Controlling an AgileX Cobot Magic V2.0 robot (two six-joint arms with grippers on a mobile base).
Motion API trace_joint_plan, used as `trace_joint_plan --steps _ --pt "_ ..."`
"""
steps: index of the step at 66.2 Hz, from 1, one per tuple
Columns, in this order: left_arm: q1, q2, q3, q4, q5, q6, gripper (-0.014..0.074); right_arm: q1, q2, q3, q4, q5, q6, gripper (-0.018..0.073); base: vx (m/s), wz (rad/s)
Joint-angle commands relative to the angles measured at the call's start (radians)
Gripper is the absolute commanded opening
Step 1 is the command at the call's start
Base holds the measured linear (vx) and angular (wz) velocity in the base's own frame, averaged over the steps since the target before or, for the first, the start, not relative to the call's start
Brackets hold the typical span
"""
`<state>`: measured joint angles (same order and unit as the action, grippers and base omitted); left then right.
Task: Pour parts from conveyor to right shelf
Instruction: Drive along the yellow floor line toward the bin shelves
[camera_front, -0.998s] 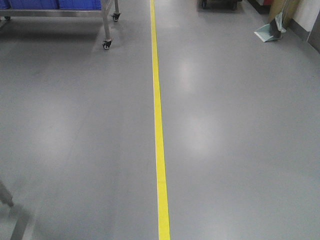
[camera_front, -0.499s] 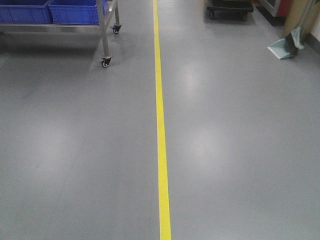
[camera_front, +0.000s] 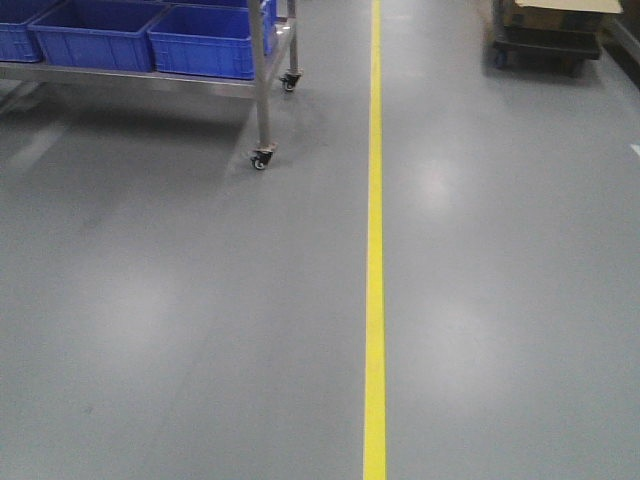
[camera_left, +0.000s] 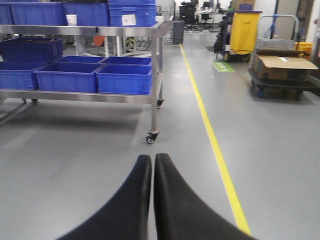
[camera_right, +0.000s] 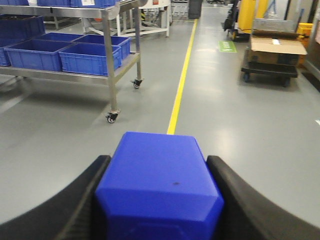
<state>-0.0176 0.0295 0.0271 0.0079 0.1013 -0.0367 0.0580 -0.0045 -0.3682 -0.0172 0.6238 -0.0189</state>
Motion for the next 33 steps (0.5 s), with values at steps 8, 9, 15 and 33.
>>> trace_joint_plan --steps 8,9,15,33 --pt "-0.007 0.018 -0.020 -0.008 -0.079 -0.008 -0.0006 -0.001 0.021 -0.028 -0.004 -0.076 0.000 -0.0004 0.69 0.25" --pt "-0.007 0.018 -0.020 -0.008 -0.079 -0.008 -0.0006 -0.001 0.021 -0.028 -0.004 -0.076 0.000 -0.0004 0.69 0.23" --pt "-0.007 0.018 -0.020 -0.008 -0.079 -0.008 -0.0006 -0.001 0.021 -0.028 -0.004 -0.076 0.000 -0.0004 0.69 0.21" --pt "-0.007 0.018 -0.020 -0.008 -0.079 -0.008 -0.0006 -0.001 0.021 -0.028 -0.004 -0.077 0.000 -0.0004 0.68 0.16"
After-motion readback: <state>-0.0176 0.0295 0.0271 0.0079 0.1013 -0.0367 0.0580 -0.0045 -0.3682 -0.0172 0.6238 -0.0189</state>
